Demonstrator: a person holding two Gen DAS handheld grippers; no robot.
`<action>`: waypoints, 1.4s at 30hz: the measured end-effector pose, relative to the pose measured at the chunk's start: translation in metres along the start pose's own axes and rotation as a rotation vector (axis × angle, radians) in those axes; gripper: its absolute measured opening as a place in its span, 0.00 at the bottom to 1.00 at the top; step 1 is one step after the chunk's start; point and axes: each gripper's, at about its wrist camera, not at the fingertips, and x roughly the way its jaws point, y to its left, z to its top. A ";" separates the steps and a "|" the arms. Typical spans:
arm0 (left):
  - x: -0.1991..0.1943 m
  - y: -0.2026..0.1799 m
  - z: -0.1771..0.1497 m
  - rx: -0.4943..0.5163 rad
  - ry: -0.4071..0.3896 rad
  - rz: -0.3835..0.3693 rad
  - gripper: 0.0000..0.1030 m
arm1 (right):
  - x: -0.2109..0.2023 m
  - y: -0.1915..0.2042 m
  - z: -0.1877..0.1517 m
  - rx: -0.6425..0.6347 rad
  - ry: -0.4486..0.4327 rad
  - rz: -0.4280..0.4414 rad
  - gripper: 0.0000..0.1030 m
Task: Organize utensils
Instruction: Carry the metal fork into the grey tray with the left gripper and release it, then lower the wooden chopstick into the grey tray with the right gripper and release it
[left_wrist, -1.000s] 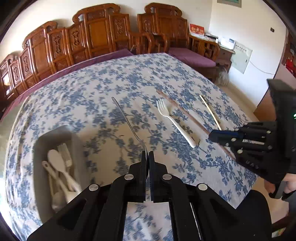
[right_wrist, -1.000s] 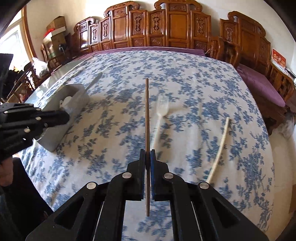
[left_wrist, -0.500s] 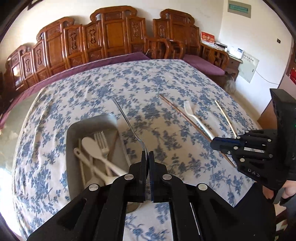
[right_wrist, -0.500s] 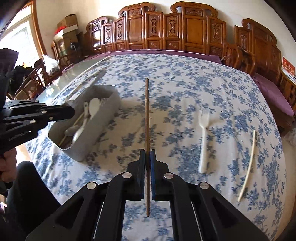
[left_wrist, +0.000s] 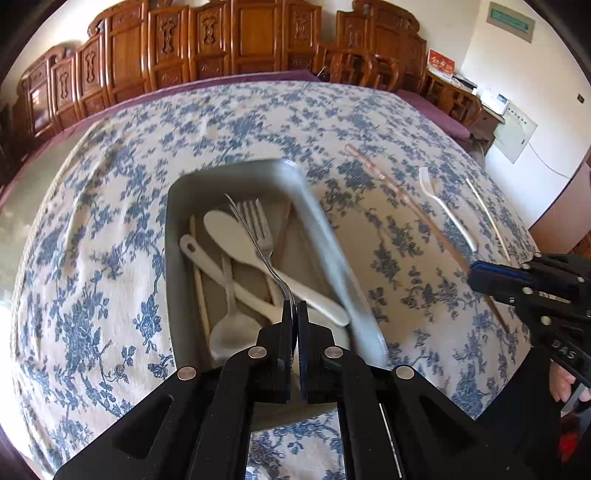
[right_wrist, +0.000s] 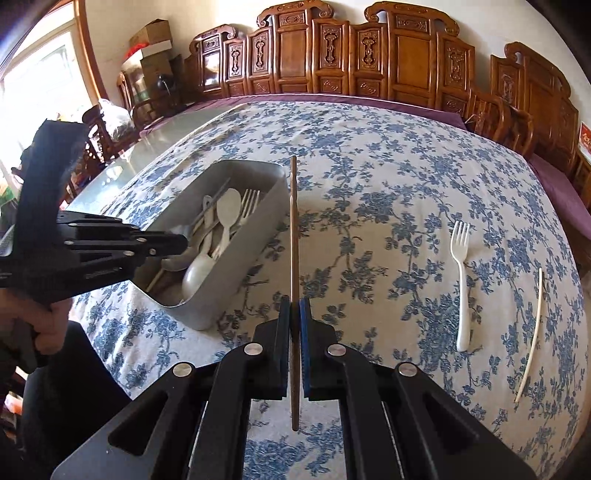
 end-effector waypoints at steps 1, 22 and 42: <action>0.002 0.002 -0.001 -0.004 0.009 -0.005 0.01 | 0.000 0.001 0.001 -0.002 0.000 0.000 0.06; -0.044 0.052 -0.009 -0.103 -0.046 0.020 0.17 | 0.032 0.064 0.049 0.006 0.004 0.092 0.06; -0.075 0.076 -0.012 -0.111 -0.089 0.064 0.18 | 0.092 0.076 0.058 0.176 0.059 0.135 0.06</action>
